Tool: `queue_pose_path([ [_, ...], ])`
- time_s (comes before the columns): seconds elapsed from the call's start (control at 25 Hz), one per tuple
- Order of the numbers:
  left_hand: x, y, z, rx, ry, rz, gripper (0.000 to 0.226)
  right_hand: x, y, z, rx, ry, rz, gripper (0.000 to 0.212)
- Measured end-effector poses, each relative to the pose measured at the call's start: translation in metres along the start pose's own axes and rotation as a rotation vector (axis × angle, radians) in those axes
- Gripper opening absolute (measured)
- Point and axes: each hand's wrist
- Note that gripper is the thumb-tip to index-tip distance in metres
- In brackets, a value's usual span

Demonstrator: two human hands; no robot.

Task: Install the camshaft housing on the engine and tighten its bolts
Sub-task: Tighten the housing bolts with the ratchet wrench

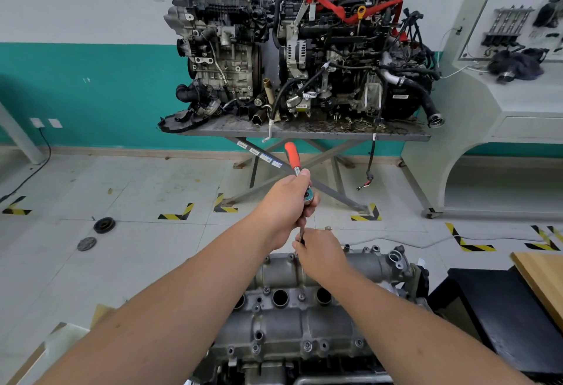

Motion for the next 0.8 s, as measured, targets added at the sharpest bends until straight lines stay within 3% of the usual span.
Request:
queue_pose_path([
  [0.24,-0.001,-0.003,0.042,-0.11,0.004,0.03,0.041,0.048,-0.007,-0.016,0.102,0.048,0.03,0.026],
  [0.36,-0.003,-0.005,0.06,-0.098,-0.035,-0.02,0.033,0.065,-0.007,-0.024,0.124,0.029,-0.021,0.027],
  [0.6,0.029,0.014,0.033,-0.077,0.337,-0.189,0.017,0.042,0.001,-0.028,0.128,-0.087,-0.116,0.02],
  [0.8,0.056,0.029,0.022,-0.107,0.361,-0.18,0.017,0.033,-0.003,-0.049,0.169,-0.039,-0.159,0.019],
])
Point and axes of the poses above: each hand's wrist, its own y-axis away from the middle knuckle, its own x-axis out of the back of the hand, z = x × y, and after that the axes turned 14 degrees about -z, right-handed
